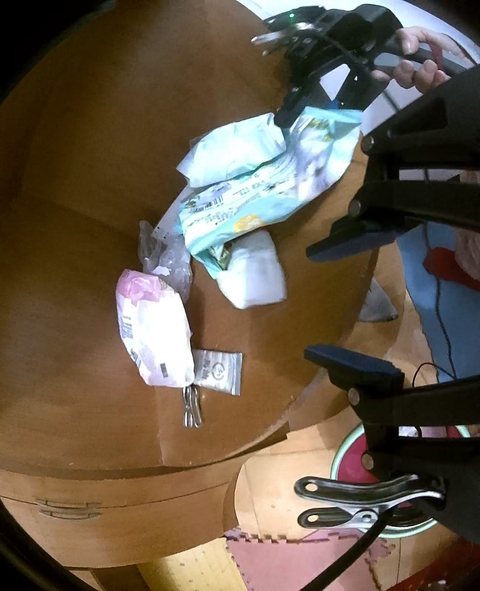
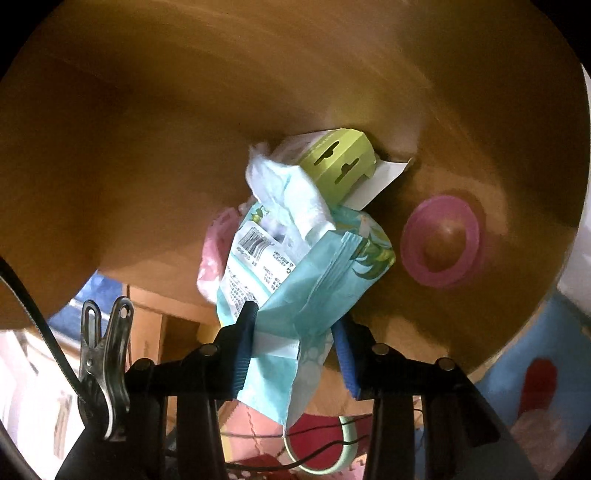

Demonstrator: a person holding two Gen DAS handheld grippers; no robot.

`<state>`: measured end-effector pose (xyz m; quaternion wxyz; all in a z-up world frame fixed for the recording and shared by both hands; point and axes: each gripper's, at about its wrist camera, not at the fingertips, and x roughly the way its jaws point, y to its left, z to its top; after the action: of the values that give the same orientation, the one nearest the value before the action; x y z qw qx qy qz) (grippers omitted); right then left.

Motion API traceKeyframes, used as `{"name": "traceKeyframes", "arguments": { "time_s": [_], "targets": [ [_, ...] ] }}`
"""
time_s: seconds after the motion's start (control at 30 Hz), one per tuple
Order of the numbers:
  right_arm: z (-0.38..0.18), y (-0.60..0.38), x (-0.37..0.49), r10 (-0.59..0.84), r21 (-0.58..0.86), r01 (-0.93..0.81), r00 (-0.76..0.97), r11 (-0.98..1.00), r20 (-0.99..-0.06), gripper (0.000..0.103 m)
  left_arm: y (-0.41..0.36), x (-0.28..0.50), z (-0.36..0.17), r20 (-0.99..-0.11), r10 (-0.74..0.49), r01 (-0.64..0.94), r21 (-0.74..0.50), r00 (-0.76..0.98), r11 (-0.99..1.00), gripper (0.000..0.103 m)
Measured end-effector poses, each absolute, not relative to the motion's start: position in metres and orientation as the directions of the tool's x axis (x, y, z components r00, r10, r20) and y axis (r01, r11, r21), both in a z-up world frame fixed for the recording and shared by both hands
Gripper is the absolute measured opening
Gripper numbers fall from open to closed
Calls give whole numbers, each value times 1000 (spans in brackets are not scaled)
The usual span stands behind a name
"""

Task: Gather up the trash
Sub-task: 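Grasp the teal wipes package with the right tool, then lift the wipes package off the shelf with the right tool toward the bin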

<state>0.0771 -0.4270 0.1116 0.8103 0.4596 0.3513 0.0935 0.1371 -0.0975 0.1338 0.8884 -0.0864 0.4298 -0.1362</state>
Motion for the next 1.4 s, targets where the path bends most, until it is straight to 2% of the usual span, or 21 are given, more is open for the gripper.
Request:
{"name": "traceKeyframes", "arguments": {
  "time_s": [0.2,0.5,0.57,0.8,0.93,1.17,1.27,1.4],
  "targets": [
    [122,-429,76,545,816,49,721,575,-427,39,-96,150,144,-708,-358,170,-324,608,930,49],
    [116,-428,77,587,821,-7,702,571,-403,38,-87,169,158,-686,-345,173,-310,641,935,51],
    [116,-425,78,609,830,-33,696,557,-381,38,-83,170,156,-682,-325,166,-290,656,943,56],
    [109,-417,85,673,866,-77,665,493,-324,38,-72,169,147,-690,-314,149,-290,652,945,57],
    [113,-409,85,655,830,-98,667,549,-355,38,-64,153,150,-662,-300,140,-285,687,948,63],
    [116,-395,84,661,785,-148,644,602,-386,38,-59,140,163,-612,-355,185,-325,707,928,69],
    [121,-386,83,693,775,-213,625,595,-359,38,-66,147,162,-635,-356,188,-318,685,929,69],
    [134,-374,76,735,745,-327,605,581,-307,37,-68,143,157,-621,-417,191,-398,664,897,69]
  ]
}}
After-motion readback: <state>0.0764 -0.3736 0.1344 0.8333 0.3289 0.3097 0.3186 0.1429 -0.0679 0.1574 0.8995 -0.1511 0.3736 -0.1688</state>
